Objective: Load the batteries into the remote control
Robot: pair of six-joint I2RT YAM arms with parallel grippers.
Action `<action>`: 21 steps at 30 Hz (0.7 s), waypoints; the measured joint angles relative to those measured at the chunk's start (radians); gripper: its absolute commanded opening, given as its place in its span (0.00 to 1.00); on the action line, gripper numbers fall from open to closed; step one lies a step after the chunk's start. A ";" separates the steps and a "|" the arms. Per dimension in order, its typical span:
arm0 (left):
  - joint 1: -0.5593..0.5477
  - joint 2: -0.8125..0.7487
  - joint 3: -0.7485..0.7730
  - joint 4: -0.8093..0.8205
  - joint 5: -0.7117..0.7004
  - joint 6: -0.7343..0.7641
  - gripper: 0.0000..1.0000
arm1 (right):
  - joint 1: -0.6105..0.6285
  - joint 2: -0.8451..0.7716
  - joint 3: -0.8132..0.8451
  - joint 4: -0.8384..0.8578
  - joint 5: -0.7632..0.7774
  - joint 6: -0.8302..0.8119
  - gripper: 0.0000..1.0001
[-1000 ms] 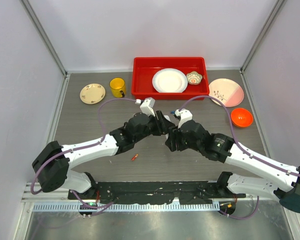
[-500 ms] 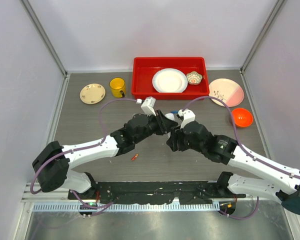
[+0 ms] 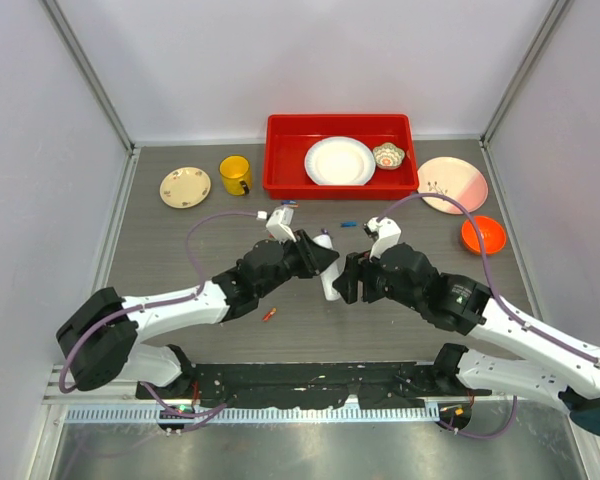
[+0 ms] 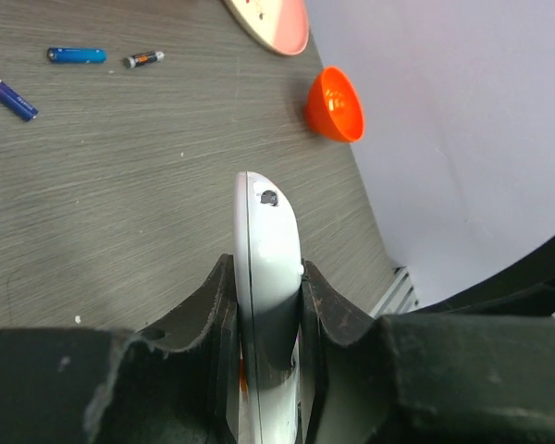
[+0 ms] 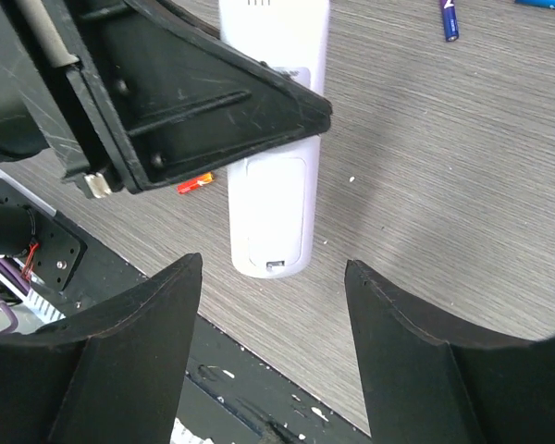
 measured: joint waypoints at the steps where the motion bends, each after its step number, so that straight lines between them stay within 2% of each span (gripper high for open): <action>1: 0.004 -0.010 -0.015 0.024 0.000 -0.008 0.00 | 0.000 -0.003 0.000 0.000 0.000 0.005 0.70; 15: 0.023 -0.040 -0.089 0.209 0.001 -0.074 0.00 | 0.000 -0.005 -0.033 0.075 -0.012 0.057 0.74; 21: 0.023 -0.063 -0.188 0.323 -0.035 -0.049 0.00 | 0.000 -0.122 -0.144 0.158 0.046 0.129 0.74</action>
